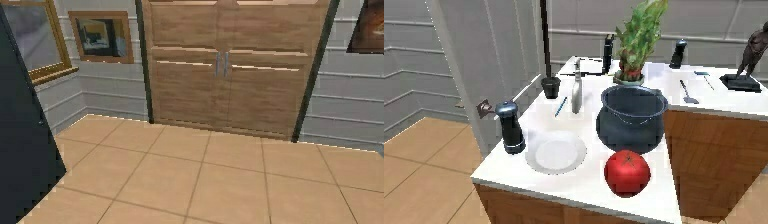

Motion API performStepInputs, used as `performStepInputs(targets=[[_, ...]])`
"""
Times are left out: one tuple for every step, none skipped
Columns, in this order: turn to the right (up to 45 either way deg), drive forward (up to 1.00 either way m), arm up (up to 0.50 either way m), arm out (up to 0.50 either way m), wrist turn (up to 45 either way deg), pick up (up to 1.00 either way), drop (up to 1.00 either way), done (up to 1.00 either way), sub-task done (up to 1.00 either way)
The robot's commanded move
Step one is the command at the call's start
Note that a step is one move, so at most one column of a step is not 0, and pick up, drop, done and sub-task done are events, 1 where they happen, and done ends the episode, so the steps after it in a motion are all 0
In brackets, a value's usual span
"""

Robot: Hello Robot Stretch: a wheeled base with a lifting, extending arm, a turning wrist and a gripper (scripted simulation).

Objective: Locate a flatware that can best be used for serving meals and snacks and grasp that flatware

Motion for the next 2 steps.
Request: performStepInputs(targets=[[0.0,0.00,0.38,0.00,0.0,0.00,0.00,0.00,0.00],[0.0,0.00,0.00,0.10,0.0,0.00,0.00,0.00,0.00]])
